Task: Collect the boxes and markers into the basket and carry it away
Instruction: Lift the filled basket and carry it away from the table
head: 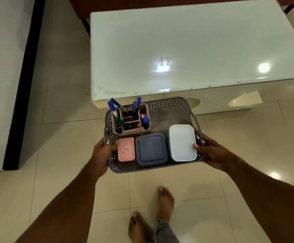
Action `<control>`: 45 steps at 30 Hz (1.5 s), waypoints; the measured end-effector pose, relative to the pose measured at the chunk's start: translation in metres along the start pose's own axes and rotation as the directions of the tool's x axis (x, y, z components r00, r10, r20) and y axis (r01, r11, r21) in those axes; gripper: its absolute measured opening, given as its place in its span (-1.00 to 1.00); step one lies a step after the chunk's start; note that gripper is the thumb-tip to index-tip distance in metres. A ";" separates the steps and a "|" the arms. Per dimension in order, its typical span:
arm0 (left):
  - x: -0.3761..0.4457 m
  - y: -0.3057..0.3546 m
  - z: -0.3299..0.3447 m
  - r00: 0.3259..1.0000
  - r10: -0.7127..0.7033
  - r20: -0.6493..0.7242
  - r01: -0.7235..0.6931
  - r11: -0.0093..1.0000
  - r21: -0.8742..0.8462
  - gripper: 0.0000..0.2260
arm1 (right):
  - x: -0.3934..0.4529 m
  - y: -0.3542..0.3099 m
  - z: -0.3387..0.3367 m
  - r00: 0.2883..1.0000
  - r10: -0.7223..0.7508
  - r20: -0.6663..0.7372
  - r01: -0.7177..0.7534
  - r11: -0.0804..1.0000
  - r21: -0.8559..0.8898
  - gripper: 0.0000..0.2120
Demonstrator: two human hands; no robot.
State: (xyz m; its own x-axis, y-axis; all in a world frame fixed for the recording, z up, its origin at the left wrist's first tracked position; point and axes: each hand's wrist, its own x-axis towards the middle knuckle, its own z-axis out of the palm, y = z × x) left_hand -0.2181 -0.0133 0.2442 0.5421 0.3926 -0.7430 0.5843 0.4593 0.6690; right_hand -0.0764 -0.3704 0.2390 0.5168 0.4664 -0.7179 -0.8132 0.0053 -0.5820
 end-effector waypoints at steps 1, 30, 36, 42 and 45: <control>0.000 -0.006 -0.003 0.999 -0.033 0.036 0.032 0.999 0.016 -0.62 | 0.001 0.004 -0.001 1.000 0.006 -0.002 -0.006 1.000 0.000 -0.23; 0.083 -0.079 0.002 0.989 0.107 0.105 -0.113 0.992 0.058 -0.33 | 0.078 0.062 -0.027 0.990 0.008 -0.138 -0.024 0.993 -0.118 -0.12; 0.112 -0.077 0.016 0.997 0.061 0.038 -0.065 0.990 0.124 -0.49 | 0.091 0.055 -0.028 0.976 -0.024 -0.218 0.016 0.999 -0.037 -0.18; 0.131 -0.081 0.022 1.000 0.003 0.001 -0.003 0.999 0.051 -0.48 | 0.108 0.057 -0.035 0.967 -0.046 -0.249 0.048 0.999 0.001 -0.22; 0.138 -0.080 0.024 0.995 -0.054 0.079 0.049 0.997 0.067 -0.42 | 0.117 0.059 -0.036 0.963 -0.059 -0.262 0.065 0.998 0.015 -0.23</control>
State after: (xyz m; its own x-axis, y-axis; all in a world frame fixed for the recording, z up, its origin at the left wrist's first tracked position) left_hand -0.1757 -0.0149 0.0888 0.5555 0.3034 -0.7742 0.6491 0.4237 0.6318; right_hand -0.0542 -0.3472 0.1063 0.6158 0.2173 -0.7573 -0.7817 0.0487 -0.6217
